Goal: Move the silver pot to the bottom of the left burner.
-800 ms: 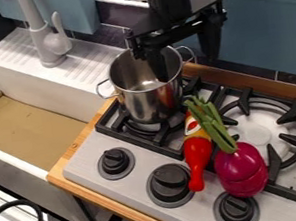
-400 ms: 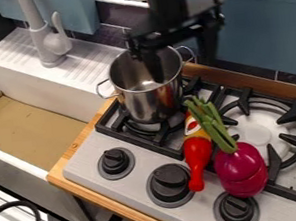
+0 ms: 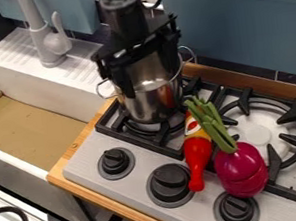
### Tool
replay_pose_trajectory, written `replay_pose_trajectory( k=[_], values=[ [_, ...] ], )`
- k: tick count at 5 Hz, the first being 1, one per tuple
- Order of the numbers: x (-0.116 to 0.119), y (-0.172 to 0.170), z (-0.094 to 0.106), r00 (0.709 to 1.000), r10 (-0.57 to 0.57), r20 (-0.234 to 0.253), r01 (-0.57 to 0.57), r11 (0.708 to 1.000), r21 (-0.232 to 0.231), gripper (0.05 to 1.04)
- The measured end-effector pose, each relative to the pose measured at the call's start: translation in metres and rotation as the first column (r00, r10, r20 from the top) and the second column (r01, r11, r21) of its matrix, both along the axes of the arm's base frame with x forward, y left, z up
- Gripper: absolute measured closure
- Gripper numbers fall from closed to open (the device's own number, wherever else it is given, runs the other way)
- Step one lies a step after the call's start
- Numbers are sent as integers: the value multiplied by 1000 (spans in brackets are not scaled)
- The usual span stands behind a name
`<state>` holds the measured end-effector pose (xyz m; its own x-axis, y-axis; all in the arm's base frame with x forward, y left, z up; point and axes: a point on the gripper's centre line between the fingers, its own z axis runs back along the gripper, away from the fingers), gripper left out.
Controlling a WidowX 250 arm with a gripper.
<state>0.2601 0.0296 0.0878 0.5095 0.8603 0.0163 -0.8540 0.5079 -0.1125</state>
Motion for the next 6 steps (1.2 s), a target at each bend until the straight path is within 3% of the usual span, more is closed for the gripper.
replay_pose_trajectory(
  k=[1,2,4,5,6],
  values=[
    [-10,9,2,993,118,-3,-118,993,12,84],
    [-15,7,0,959,284,12,-284,958,28,84],
    [-7,5,-6,918,383,103,-390,919,63,84],
    [-9,6,-15,910,408,66,-413,907,87,115],
    [-10,8,-17,908,417,44,-419,901,109,378]
  ],
)
